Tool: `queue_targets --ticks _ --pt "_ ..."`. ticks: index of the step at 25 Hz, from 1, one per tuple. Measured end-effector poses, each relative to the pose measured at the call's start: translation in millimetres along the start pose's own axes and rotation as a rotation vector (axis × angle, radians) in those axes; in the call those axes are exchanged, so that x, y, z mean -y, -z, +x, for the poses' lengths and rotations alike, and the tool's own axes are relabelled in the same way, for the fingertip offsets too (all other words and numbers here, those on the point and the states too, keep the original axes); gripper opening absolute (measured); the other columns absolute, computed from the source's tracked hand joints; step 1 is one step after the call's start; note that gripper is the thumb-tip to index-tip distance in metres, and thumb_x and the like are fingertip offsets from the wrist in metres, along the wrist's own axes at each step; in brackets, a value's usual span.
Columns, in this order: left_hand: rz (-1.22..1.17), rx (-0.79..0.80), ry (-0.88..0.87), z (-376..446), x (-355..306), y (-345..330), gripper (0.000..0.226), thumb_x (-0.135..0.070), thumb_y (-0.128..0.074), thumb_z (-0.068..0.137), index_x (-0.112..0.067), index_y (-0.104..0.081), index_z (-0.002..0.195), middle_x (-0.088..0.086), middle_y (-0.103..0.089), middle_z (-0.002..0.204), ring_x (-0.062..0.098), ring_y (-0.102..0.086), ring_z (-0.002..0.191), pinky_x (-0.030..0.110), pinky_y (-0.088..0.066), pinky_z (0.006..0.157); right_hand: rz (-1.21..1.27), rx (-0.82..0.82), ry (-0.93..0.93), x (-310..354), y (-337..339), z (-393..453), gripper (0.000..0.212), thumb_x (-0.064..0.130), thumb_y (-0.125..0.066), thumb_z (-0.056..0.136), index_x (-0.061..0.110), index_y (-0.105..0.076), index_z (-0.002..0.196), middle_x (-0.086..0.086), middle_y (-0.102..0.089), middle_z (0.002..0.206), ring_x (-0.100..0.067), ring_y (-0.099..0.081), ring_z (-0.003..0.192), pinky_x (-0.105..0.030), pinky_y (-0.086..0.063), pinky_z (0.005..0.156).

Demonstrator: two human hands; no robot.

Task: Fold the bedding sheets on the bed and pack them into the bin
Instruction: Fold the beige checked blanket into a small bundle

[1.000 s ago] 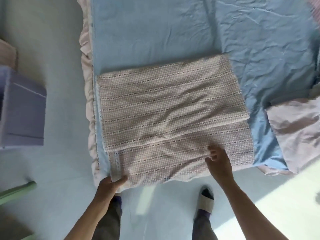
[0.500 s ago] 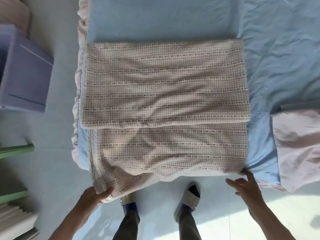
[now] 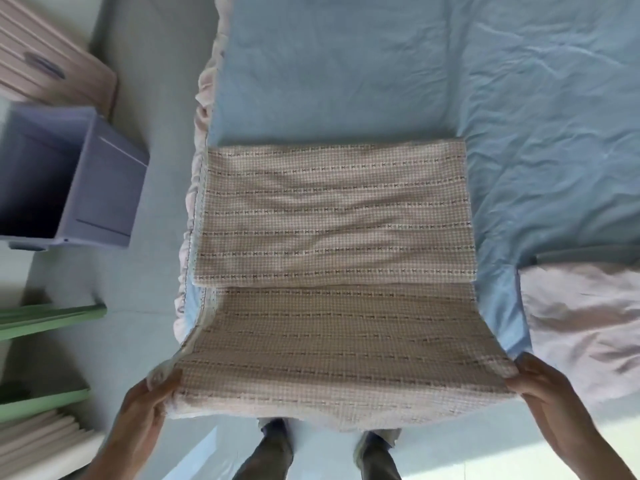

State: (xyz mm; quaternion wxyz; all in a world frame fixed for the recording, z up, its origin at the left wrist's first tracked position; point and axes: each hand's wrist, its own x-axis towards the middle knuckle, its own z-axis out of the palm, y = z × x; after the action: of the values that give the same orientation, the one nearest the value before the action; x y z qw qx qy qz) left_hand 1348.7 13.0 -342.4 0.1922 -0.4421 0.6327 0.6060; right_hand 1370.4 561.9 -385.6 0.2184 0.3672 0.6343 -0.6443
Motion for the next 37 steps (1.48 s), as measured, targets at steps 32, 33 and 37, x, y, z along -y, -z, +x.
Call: queue_targets --ticks 32,33,37 --pt "0.290 0.278 0.123 204.1 -263.7 -147.8 0.091 -0.034 -0.084 0.071 -0.008 -0.039 0.146 0.010 -0.036 0.153 0.028 -0.034 0.141 0.046 -0.023 0.118 0.032 0.179 -0.307 254.5 -91.5 225.7 0.042 0.022 -0.068 0.078 0.006 -0.067 0.117 -0.014 -0.073 0.108 -0.028 -0.070 0.093 -0.043 -0.052 0.096" --pt "0.296 0.295 0.160 205.9 -268.7 -150.8 0.088 -0.027 -0.084 0.070 -0.005 -0.043 0.143 0.012 -0.043 0.148 0.029 -0.041 0.137 0.045 -0.030 0.114 0.037 0.160 -0.319 258.2 -96.0 225.4 0.044 0.017 -0.068 0.076 0.004 -0.066 0.117 -0.016 -0.073 0.108 -0.029 -0.072 0.092 -0.043 -0.055 0.093" --pt "0.067 0.327 0.138 220.3 -321.0 -171.8 0.035 -0.018 -0.068 0.081 0.000 -0.063 0.110 0.012 -0.070 0.085 0.024 -0.071 0.066 0.032 -0.060 0.062 0.252 0.158 -0.170 309.2 -107.7 240.6 0.032 0.014 -0.083 0.053 0.005 -0.075 0.083 -0.012 -0.074 0.079 -0.022 -0.073 0.066 -0.034 -0.060 0.055"
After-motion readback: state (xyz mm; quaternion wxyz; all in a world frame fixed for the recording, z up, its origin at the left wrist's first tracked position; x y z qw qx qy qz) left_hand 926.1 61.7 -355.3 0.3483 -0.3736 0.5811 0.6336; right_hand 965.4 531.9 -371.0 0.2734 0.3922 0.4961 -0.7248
